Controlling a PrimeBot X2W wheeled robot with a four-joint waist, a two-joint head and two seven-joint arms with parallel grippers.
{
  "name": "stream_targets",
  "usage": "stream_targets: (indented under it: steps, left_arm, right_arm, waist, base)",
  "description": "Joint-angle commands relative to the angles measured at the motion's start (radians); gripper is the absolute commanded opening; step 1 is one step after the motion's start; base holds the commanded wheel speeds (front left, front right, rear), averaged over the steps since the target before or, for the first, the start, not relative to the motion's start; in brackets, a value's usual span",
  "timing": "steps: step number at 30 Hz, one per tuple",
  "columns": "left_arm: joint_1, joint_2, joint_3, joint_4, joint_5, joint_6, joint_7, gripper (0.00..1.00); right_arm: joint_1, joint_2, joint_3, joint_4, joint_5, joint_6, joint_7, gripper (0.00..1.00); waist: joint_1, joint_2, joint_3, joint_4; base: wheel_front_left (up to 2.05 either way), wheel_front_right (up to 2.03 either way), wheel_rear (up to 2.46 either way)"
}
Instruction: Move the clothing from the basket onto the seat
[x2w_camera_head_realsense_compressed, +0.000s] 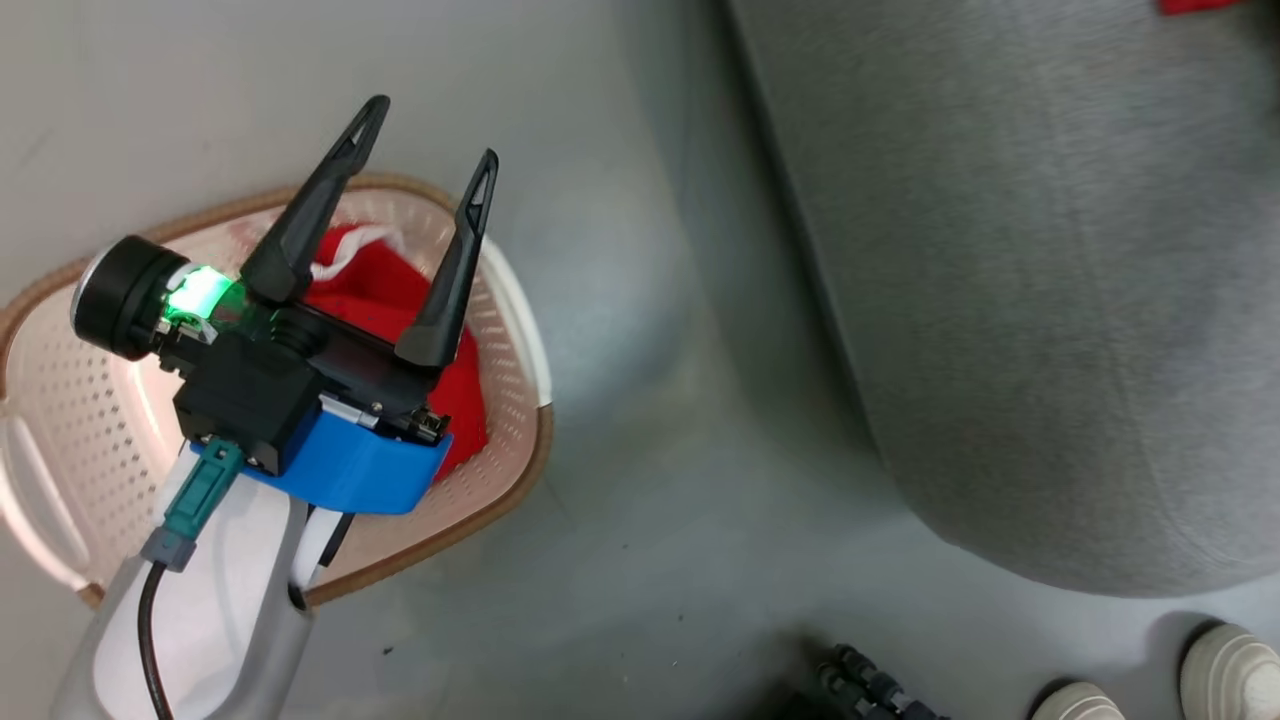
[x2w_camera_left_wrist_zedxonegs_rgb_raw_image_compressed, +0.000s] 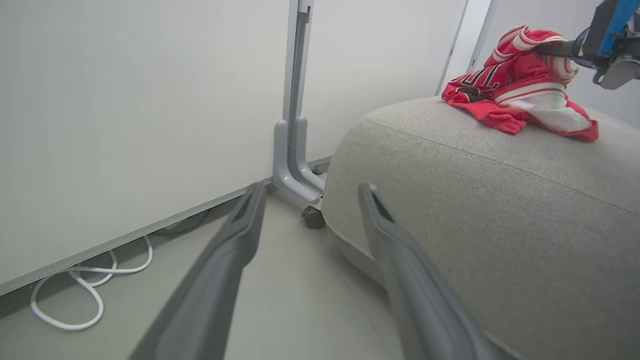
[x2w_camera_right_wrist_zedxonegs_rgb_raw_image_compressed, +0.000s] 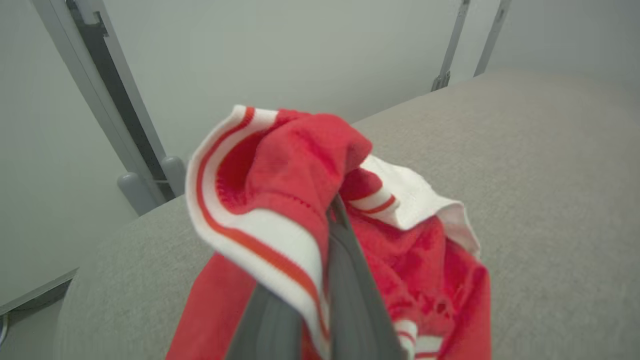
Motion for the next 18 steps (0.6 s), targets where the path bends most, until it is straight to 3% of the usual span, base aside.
stream_targets:
  steps: [1, 7, 8, 9, 10, 11, 18]
  left_arm:
    - [-0.013, 0.004, 0.001, -0.004, 0.004, 0.0, -0.003, 1.0]
    - [0.003, -0.014, 0.007, 0.014, -0.01, 0.0, -0.003, 1.0]
    - [0.009, -0.018, 0.01, 0.021, -0.016, 0.0, -0.003, 1.0]
    - [0.016, -0.025, 0.013, 0.031, -0.02, 0.0, -0.003, 1.0]
    - [0.024, -0.035, 0.017, 0.039, -0.024, 0.0, -0.003, 1.0]
    - [0.033, -0.048, 0.02, 0.047, -0.032, 0.0, -0.003, 1.0]
    - [0.15, -0.137, 0.052, 0.124, -0.082, 0.0, -0.003, 1.0]
  right_arm:
    - [0.012, 0.01, -0.005, 0.015, -0.004, 0.0, -0.01, 0.0]
    - [0.036, 0.016, 0.011, 0.067, -0.028, 0.0, -0.039, 0.0]
    - [0.04, 0.015, 0.019, 0.073, -0.031, 0.0, -0.043, 0.07]
    - [0.048, 0.015, 0.027, 0.079, -0.036, 0.0, -0.046, 0.37]
    - [0.058, 0.013, 0.038, 0.082, -0.043, 0.0, -0.049, 0.96]
    - [0.071, 0.011, 0.05, 0.087, -0.049, 0.0, -0.053, 1.0]
    - [0.209, 0.009, 0.185, 0.076, -0.099, 0.0, -0.062, 1.0]
  waist:
    - [-0.0003, 0.0, 0.043, 0.042]
    - [-0.0003, 0.0, -0.006, 0.048]
    - [-0.0003, 0.0, -0.022, 0.05]
    - [-0.0003, 0.0, -0.045, 0.054]
    - [-0.0003, 0.0, -0.07, 0.057]
    - [-0.0003, 0.0, -0.099, 0.062]
    - [-0.0003, 0.0, -0.367, 0.113]
  base:
    - [0.0, 0.0, 0.0]
    - [0.0, 0.0, 0.0]
    - [0.0, 0.0, 0.0]
    - [0.0, 0.0, 0.0]
    - [0.0, 0.0, 0.0]
    - [0.0, 0.0, 0.0]
    - [0.0, 0.0, 0.0]
